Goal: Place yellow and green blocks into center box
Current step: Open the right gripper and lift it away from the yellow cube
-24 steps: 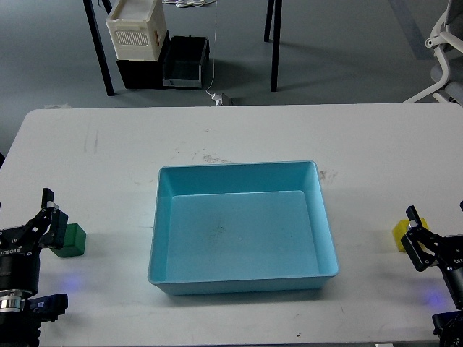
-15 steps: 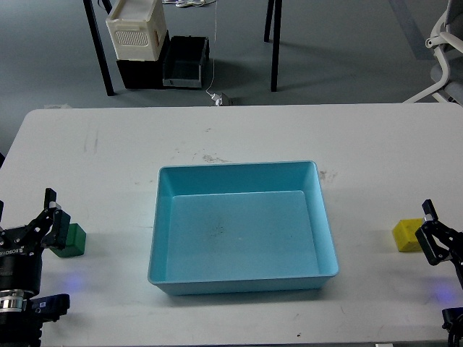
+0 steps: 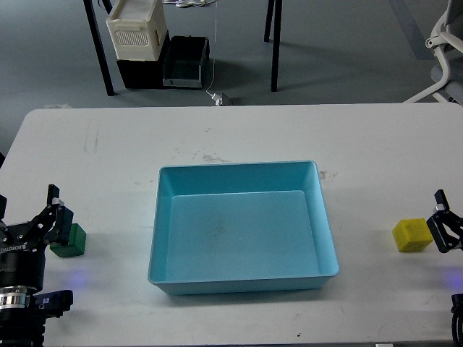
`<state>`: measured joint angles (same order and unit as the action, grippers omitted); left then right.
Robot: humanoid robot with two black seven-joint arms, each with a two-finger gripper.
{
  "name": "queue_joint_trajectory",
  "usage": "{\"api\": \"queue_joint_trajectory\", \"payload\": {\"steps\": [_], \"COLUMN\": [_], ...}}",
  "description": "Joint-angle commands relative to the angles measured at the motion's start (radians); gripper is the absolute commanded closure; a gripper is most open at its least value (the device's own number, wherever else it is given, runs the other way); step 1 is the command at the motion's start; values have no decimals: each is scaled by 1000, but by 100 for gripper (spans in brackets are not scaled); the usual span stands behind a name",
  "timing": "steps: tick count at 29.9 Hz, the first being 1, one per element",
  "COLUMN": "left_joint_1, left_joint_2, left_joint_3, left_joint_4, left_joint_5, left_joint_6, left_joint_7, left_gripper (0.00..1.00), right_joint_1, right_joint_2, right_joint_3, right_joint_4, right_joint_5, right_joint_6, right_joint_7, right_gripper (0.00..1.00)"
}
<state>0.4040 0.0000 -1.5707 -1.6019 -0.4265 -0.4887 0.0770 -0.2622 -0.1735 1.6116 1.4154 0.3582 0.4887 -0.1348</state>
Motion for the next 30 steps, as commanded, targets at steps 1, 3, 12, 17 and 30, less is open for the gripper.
{"api": "queue_joint_trajectory", "payload": {"steps": [1,3,12,17,30], "left_joint_1": [-4,-8,-47,-47,-59], "left_joint_2": [0,0,0,0,0], "left_joint_3": [1,1,3,1,23], "left_joint_4": [-20,-20,-4,-3,14], "left_joint_5": [2,2,3,2,2], "left_joint_6": [0,0,0,0,0], "left_joint_7": [3,3,6,7,3], "left_gripper": [0,0,0,0,0], "right_joint_1": [63,86,202,328,750], "right_joint_2": [-124,-200,-431,-523,-805], "right_joint_3": [28,28,-22,-180,-712], "right_joint_4": [-47,-65,-92,-84,34], "right_joint_5": [-5,-12,-287,-390,-623], "right_joint_6": [0,0,-87,-174,-216], "right_joint_7": [-2,-11,-160,-236,-354], "right_gripper": [0,0,0,0,0]}}
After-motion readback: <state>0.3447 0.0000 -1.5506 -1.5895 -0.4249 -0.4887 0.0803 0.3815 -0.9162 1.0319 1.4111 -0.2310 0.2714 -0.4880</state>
